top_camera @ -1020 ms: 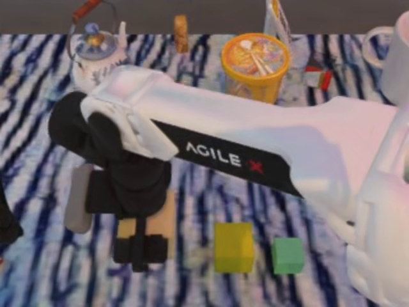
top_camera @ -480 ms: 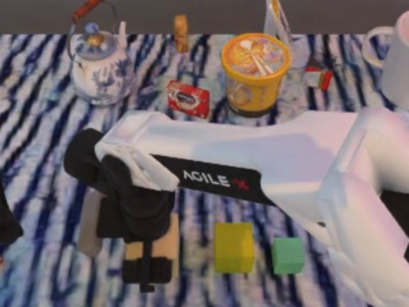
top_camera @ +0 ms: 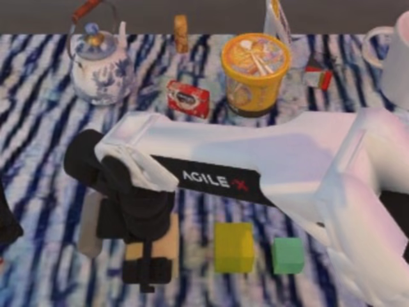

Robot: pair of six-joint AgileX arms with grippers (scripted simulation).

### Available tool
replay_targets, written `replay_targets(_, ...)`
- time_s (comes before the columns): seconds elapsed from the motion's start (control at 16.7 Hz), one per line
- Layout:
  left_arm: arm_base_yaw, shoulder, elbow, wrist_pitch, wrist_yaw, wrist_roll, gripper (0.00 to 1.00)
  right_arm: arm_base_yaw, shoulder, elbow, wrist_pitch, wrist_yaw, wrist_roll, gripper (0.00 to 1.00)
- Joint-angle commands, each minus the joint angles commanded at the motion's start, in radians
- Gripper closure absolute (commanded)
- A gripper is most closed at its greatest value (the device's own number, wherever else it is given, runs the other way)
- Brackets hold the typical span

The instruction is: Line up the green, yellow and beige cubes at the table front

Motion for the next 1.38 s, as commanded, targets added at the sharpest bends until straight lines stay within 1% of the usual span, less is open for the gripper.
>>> replay_targets(0.36,0.0,0.0,0.0,0.0,0.0,0.0,0.0,0.0,0.0,0.0,0.0,0.0,0.0,0.02)
replay_targets(0.42,0.0,0.0,0.0,0.0,0.0,0.0,0.0,0.0,0.0,0.0,0.0,0.0,0.0,0.0)
replay_targets(0.96,0.0,0.0,0.0,0.0,0.0,0.0,0.0,-0.001,0.0,0.004,-0.004,0.0,-0.001,0.0)
replay_targets(1.08,0.0,0.0,0.0,0.0,0.0,0.0,0.0,0.002,-0.005,0.041,-0.041,0.0,-0.001,0.0)
replay_targets(1.38,0.0,0.0,0.0,0.0,0.0,0.0,0.0,0.006,-0.035,0.185,-0.225,-0.001,-0.002,0.0)
